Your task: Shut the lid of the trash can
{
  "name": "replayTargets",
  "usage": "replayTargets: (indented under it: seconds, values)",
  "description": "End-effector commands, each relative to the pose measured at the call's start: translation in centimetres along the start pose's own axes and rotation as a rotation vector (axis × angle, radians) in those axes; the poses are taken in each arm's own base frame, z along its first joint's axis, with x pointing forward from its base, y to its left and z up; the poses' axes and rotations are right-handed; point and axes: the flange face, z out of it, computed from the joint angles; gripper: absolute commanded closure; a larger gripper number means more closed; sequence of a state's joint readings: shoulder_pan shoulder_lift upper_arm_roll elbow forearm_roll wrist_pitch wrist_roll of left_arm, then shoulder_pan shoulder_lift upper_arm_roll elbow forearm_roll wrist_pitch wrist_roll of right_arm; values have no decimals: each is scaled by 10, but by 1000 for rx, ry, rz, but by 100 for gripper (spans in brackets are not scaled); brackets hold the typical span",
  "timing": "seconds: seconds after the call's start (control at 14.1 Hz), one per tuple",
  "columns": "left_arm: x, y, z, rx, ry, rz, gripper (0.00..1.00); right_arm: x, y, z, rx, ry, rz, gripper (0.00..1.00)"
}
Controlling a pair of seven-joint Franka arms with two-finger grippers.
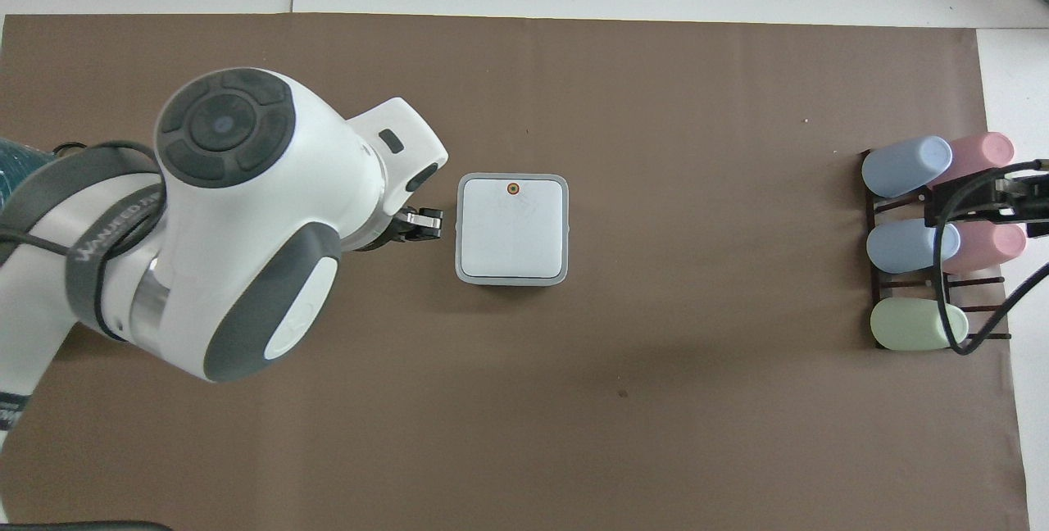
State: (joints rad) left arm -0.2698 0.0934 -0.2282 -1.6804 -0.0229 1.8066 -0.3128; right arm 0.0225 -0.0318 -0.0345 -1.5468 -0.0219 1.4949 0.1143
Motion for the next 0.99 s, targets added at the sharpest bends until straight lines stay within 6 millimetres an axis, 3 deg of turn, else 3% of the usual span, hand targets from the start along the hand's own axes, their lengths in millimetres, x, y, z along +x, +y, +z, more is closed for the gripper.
replayTargets:
  seconds: [0.0, 0.07, 0.14, 0.21, 0.43, 0.78, 0.92]
  values:
    - [-11, -47, -24, 35, -13, 40, 92, -7, 0, 0, 19, 10, -13, 0]
    - [-13, -59, -32, 38, -14, 42, 66, -7, 0, 0, 19, 10, -11, 0]
    - [-15, -68, -37, 40, -14, 30, 16, -7, 0, -1, 20, 12, -13, 0]
    - [-15, -78, -43, 42, -5, 10, 0, -7, -1, -1, 20, 13, -14, 0]
    - [-17, -116, -53, 47, -20, -44, 0, -8, -4, -1, 43, 6, -16, 0]
    - [-23, -141, -66, 52, -22, -24, 0, -7, -3, -1, 49, 10, -14, 0]
    - [-22, -164, -68, 46, -28, -36, 0, -7, -5, -1, 49, 10, -14, 0]
